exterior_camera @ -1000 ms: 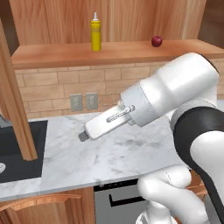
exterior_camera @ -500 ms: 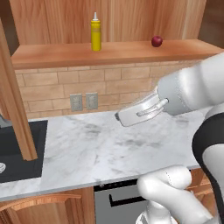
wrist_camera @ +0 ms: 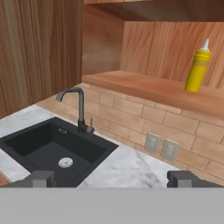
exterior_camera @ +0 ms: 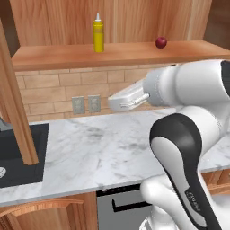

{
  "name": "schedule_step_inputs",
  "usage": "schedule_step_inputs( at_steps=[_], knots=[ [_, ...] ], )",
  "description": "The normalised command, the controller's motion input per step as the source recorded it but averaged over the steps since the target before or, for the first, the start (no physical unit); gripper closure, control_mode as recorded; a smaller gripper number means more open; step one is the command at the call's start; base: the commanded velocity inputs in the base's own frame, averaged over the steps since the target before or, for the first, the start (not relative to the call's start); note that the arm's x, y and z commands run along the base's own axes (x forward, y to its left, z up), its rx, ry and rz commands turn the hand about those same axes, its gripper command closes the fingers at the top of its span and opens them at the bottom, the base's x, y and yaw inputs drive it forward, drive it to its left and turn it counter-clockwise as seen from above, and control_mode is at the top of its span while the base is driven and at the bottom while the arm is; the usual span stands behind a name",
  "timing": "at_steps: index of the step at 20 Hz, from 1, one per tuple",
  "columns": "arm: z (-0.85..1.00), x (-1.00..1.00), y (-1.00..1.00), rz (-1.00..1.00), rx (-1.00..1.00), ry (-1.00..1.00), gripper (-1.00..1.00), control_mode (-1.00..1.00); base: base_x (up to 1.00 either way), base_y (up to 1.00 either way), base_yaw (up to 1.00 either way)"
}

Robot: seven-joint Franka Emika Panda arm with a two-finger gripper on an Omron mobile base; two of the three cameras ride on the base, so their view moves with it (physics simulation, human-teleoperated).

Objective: The dining table condiment station is running low on mustard. Refill the condiment station by opening the cabinet and taking the mustard from the cabinet and placing it on the dining table.

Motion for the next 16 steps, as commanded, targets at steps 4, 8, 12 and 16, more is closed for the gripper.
schedule_step_inputs(
  at_steps=[4,8,12,16],
  knots=[
    [0.25,0.40,0.00,-0.05,0.01,-0.02,-1.00,-1.00,0.00,0.00,0.00],
    [0.25,0.42,0.00,0.00,0.03,-0.07,-1.00,-1.00,0.00,0.00,0.00],
    [0.12,0.61,0.00,0.00,0.02,-0.13,-1.00,-1.00,0.00,0.00,0.00],
    [0.03,0.74,0.00,-0.14,0.00,-0.06,-1.00,-1.00,0.00,0.00,0.00]
  ],
)
